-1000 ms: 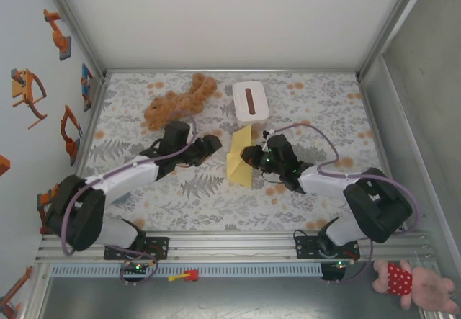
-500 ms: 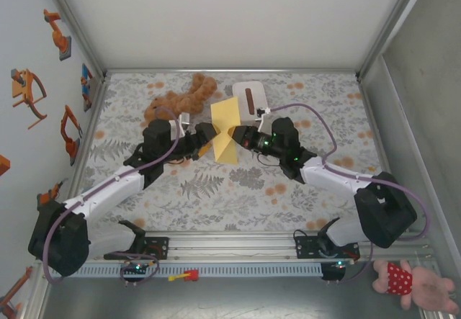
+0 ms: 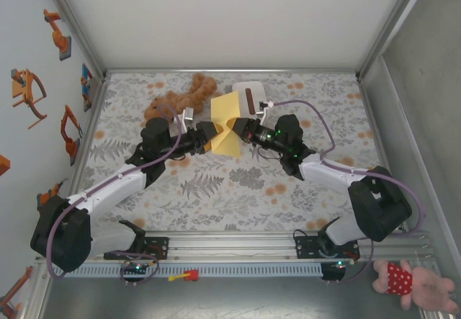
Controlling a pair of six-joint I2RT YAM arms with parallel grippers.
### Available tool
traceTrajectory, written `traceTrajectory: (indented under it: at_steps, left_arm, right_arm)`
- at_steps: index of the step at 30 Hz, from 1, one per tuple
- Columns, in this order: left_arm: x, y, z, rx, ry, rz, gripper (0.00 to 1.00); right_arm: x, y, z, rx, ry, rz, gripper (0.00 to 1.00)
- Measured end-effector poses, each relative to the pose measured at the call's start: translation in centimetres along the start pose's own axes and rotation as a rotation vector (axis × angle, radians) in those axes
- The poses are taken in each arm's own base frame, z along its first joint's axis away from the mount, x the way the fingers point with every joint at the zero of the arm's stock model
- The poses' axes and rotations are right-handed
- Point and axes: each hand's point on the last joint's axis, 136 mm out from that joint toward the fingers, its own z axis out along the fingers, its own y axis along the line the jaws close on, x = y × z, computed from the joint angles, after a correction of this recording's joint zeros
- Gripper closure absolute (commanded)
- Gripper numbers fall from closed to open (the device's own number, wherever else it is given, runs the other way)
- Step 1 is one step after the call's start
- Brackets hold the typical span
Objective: Fold a paper plane with a square sheet of paper (pick it up from the middle)
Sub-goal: Turn over the paper at the center of the table.
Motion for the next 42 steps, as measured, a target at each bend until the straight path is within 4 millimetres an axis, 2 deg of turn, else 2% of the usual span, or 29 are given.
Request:
traceTrajectory:
  at_steps: [11,16,21,28,33,35,42]
  left_arm:
    - [-0.1,0.3,0.0,-0.019,0.000,-0.011,0.69]
    - [-0.2,0.4,-0.1,-0.026,0.000,-0.013,0.81]
    - [-0.2,1.0,-0.1,-0.047,0.003,-0.021,0.89]
    - [-0.1,3.2,-0.3,-0.125,0.009,-0.046,0.91]
    - [-0.1,5.1,-0.8,-0.244,0.012,-0.040,0.91]
    - [-0.3,5.4,-1.1,-0.292,0.011,-0.027,0.91]
    - [-1.7,5.7,-3.3,-0.545,-0.006,0.101,0.90]
  right_arm:
    - [-0.3,0.1,-0.2,-0.009,0.000,0.007,0.99]
    - [0.1,-0.8,-0.4,0.007,0.003,0.023,0.89]
    - [0.6,-2.2,-0.9,0.038,0.004,0.045,0.78]
    - [0.4,-4.6,-1.9,0.134,-0.021,0.061,0.66]
    - [0.1,-6.0,-4.3,0.303,-0.059,0.017,0.61]
    - [-0.4,-6.0,-5.5,0.374,-0.081,-0.015,0.60]
    - [-3.4,-3.9,-8.9,0.559,-0.184,-0.153,0.60]
